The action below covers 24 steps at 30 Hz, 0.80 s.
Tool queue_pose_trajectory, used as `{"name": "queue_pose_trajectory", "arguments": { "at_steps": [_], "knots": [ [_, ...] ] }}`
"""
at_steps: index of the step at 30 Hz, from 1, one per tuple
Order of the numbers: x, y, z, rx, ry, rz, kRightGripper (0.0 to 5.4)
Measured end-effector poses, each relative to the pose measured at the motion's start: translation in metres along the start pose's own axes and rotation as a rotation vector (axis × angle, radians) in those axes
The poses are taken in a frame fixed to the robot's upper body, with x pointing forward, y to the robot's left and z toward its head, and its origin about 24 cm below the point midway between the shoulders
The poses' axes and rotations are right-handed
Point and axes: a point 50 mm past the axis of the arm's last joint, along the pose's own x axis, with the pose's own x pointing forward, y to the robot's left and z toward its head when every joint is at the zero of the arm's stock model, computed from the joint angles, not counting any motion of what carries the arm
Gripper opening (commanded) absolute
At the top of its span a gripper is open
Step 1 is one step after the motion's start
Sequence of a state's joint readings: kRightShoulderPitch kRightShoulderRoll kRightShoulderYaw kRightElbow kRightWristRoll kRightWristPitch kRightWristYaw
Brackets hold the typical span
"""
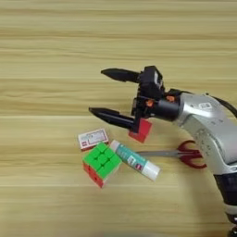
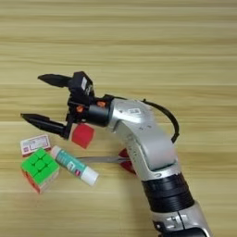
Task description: Move the objects on the table
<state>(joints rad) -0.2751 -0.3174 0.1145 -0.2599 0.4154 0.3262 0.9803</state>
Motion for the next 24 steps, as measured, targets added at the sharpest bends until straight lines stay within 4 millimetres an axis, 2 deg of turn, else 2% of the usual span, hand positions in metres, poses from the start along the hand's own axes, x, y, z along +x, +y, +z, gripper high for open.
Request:
{"name": "queue_pose_trajectory", "arguments": {
  "at_steps": [5, 9, 12, 16, 19, 24],
  "knots": [
    [-0.025, -0.012, 0.002, -0.030, 0.021, -0.127, 5.38],
    [-0.056, -0.022, -0.010, -0.034, 0.097, -0.253, 5.38],
    [-0.067, -0.024, -0.016, -0.024, 0.129, -0.285, 5.38],
    [-0.095, -0.028, -0.022, -0.007, 0.186, -0.306, 5.38],
    [-0.111, -0.017, -0.031, 0.025, 0.251, -0.222, 5.38],
    [-0.125, 0.002, -0.041, 0.042, 0.300, -0.131, 5.38]
  ]
}}
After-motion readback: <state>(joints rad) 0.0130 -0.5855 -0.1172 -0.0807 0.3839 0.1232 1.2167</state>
